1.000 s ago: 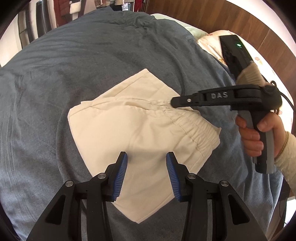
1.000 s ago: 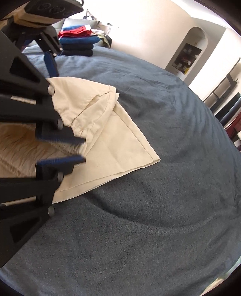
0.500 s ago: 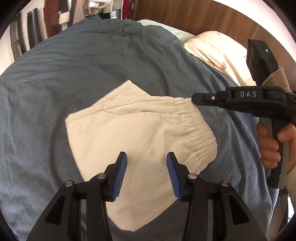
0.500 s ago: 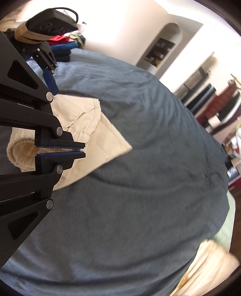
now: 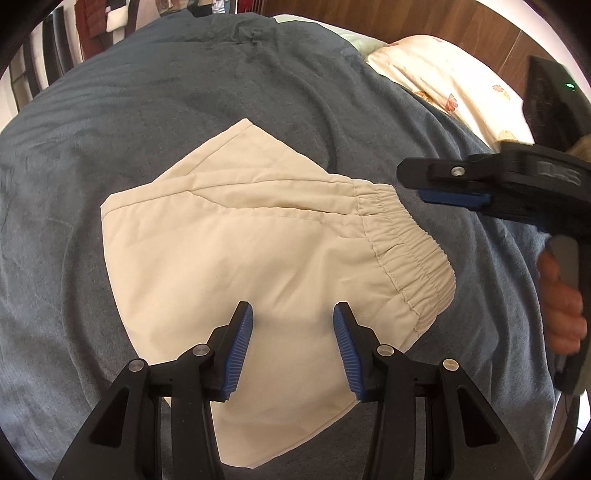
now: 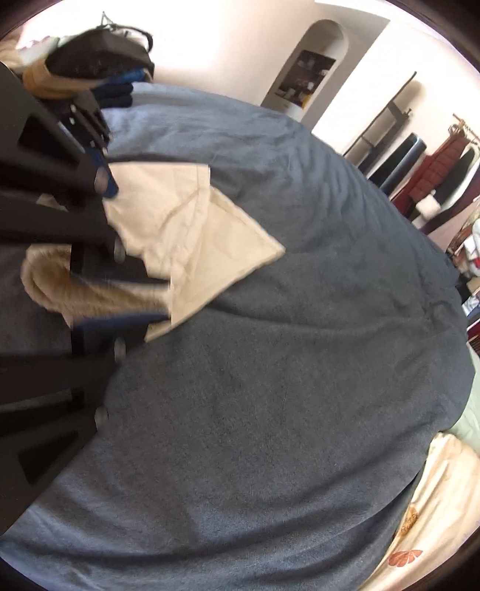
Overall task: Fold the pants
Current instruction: 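Grasp the folded waistband edge with the right tool and lift it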
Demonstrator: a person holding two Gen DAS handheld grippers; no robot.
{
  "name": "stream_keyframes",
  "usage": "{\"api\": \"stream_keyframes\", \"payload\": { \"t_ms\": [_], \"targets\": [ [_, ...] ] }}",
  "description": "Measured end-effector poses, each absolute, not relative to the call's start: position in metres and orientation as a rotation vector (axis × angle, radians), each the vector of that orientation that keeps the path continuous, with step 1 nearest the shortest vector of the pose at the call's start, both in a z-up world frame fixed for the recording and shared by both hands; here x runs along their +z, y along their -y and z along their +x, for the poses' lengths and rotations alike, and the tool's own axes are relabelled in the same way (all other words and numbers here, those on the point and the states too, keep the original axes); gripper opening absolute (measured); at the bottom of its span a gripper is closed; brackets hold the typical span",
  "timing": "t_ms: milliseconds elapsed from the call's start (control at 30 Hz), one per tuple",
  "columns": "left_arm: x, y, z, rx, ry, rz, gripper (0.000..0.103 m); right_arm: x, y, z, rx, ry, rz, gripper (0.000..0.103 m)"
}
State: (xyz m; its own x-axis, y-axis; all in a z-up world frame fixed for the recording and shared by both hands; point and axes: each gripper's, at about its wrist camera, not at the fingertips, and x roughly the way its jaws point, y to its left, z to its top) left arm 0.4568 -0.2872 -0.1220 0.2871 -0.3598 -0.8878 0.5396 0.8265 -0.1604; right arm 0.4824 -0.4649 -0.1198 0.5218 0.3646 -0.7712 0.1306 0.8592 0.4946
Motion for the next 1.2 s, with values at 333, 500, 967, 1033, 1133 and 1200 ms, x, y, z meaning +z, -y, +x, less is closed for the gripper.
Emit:
{"api": "stream_keyframes", "payload": {
  "t_ms": [333,500,967,1033,1133,1200],
  "targets": [
    [-0.131,0.283,0.459,-0.586,-1.145,0.181,0.046,-0.153,0.447,0.462,0.16,-1.067,0.671,0.056],
    [-0.135,0.281,0.458,-0.582,-1.153,0.202,0.046,-0.177,0.456,0.457,0.159,-1.071,0.836,0.056],
    [-0.118,0.268,0.452,-0.529,-1.127,0.149,0.052,-0.149,0.439,0.458,0.178,-1.04,0.746,0.028],
    [-0.108,0.258,0.448,-0.498,-1.102,0.134,0.055,-0.13,0.428,0.459,0.194,-1.015,0.661,0.026],
    [-0.097,0.245,0.441,-0.461,-1.069,0.124,0.059,-0.104,0.415,0.468,0.243,-0.973,0.52,0.024],
    [-0.094,0.238,0.437,-0.441,-1.056,0.12,0.06,-0.095,0.41,0.482,0.264,-0.965,0.436,0.024]
  ]
}}
